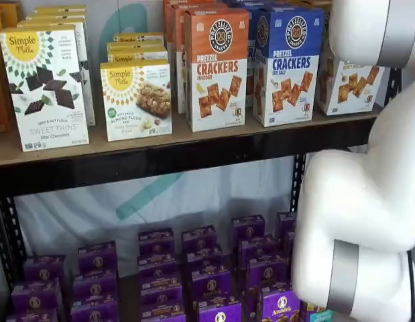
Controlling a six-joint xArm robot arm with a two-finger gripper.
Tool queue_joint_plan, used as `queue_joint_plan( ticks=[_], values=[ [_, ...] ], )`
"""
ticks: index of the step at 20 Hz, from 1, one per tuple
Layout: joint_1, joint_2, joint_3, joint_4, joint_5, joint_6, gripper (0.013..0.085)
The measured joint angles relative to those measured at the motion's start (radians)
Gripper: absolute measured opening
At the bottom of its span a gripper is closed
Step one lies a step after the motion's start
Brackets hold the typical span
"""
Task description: Retrieve the yellow and white box located on the top shelf, the sixth one from the left
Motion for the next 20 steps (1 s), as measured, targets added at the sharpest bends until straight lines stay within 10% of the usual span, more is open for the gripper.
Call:
queue_joint_plan(
  ticks=[14, 20],
  values=[
    [-0.101, -0.225, 0.191, -0.016, 0.071, -0.099, 0.0570],
    [-0.083, -0.341, 0.324, -0.058, 0.088, -0.097, 0.0570]
  ],
)
